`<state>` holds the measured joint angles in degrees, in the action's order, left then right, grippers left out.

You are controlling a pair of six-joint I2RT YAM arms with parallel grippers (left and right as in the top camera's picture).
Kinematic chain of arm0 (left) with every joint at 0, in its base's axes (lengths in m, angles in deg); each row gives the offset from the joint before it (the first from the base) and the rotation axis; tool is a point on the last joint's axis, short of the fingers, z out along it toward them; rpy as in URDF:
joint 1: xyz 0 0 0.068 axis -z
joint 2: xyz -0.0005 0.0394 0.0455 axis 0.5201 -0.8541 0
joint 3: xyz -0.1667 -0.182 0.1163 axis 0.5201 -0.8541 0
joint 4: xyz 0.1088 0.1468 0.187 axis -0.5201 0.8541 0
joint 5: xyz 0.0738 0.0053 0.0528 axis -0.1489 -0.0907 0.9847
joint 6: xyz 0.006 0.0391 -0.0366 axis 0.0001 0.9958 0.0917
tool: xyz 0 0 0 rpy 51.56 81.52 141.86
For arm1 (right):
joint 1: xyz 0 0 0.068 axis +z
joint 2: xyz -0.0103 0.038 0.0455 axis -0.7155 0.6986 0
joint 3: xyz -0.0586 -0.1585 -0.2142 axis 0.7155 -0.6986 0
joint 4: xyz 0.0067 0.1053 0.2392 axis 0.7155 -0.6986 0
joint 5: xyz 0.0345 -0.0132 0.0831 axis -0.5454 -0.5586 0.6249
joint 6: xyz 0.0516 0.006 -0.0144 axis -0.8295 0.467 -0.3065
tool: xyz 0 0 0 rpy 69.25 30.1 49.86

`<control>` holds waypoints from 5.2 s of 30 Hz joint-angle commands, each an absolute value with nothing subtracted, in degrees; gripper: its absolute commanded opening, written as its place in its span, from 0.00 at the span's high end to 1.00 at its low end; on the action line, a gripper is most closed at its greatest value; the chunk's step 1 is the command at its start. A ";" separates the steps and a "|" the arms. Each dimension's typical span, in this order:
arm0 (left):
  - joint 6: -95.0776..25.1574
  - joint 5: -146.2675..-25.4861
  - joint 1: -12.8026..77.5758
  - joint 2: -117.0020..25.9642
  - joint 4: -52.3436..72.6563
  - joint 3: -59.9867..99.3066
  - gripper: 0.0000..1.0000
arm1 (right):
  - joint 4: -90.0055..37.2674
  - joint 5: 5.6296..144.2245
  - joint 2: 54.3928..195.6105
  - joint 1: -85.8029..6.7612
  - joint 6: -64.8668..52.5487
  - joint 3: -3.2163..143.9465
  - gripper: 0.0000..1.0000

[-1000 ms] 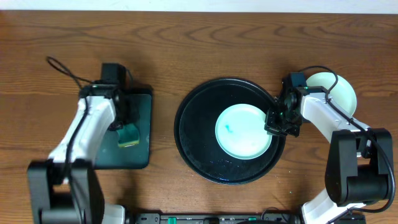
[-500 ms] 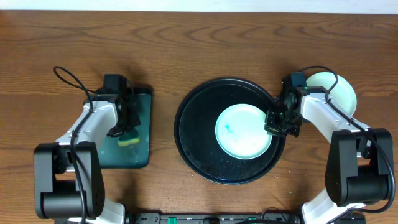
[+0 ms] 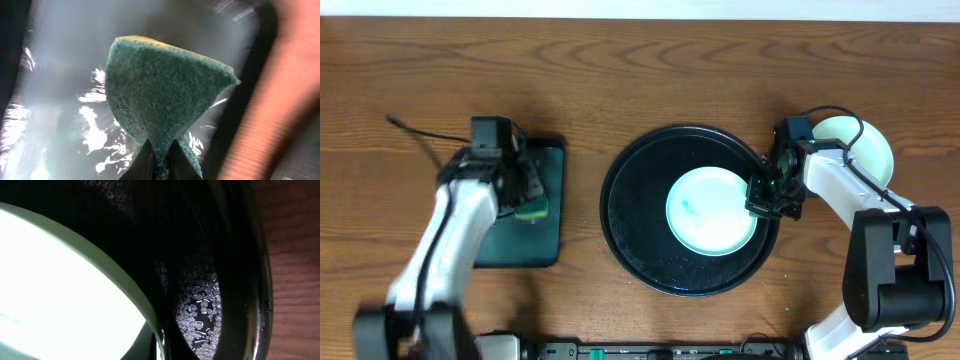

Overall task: Clean dirty plates on tray and stack at the side
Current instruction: 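Grasp the green sponge in the basin with the left gripper and lift, then carry the sponge with the left gripper onto the green plate, then scrub the green plate with the sponge while right gripper holds rim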

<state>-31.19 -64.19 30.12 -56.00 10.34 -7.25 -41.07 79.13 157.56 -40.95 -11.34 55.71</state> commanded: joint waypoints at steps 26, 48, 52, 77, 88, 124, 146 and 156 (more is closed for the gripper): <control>-19.28 -63.41 30.17 -23.98 9.88 -6.77 0.93 | -38.42 76.84 159.13 -40.32 -12.93 54.77 0.99; -21.79 -71.82 30.19 -34.78 9.95 -6.79 0.93 | -33.53 90.78 159.13 -40.27 -11.82 54.77 0.99; -23.69 -74.45 30.26 -39.17 9.95 -6.79 0.93 | -32.92 90.76 159.13 -39.16 -12.02 54.77 0.99; -46.10 -72.15 61.20 -65.14 -3.91 -6.77 0.93 | -29.13 87.70 159.15 -26.92 -18.60 54.77 0.99; -66.66 -89.35 61.93 -81.94 -11.27 -6.77 0.93 | -29.18 87.11 159.15 -26.88 -18.11 54.77 0.99; -40.68 -59.76 56.57 -82.29 -7.25 4.12 0.93 | -32.81 85.10 159.15 -26.88 -17.90 54.77 0.99; -22.49 -89.57 61.42 -82.29 18.60 6.20 0.93 | -33.05 83.62 159.15 -26.88 -17.26 54.77 0.99; -26.01 -91.01 72.68 -83.06 10.19 6.20 0.93 | -33.31 83.64 159.15 -26.88 -17.26 54.77 0.99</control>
